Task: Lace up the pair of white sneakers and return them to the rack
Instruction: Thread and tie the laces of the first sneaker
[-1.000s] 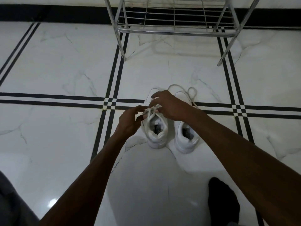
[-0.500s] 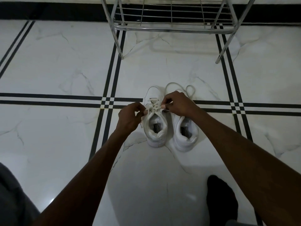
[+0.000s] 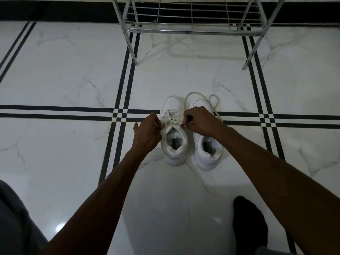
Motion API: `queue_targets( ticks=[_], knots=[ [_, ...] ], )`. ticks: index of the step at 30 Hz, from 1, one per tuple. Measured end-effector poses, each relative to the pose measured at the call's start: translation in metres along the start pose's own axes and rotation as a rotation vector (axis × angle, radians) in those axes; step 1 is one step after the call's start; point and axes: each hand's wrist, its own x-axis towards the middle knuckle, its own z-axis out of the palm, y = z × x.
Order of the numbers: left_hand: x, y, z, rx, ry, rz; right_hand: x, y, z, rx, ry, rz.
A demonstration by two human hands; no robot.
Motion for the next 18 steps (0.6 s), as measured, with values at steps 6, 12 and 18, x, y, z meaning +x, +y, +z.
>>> queue_targets(
  ticks=[6, 12, 18],
  knots=[
    [-0.006, 0.007, -0.007, 0.276, 0.034, 0.067, 0.0, 0.0, 0.006, -0.195, 0.11, -0.032],
    [-0.005, 0.004, -0.009, 0.325, 0.056, 0.182, 0.004, -0.001, 0.012, -0.352, 0.105, 0.009],
    [0.001, -0.008, -0.002, 0.05, 0.078, 0.055, 0.011, -0.01, 0.013, -0.311, 0.064, -0.06]
  ],
)
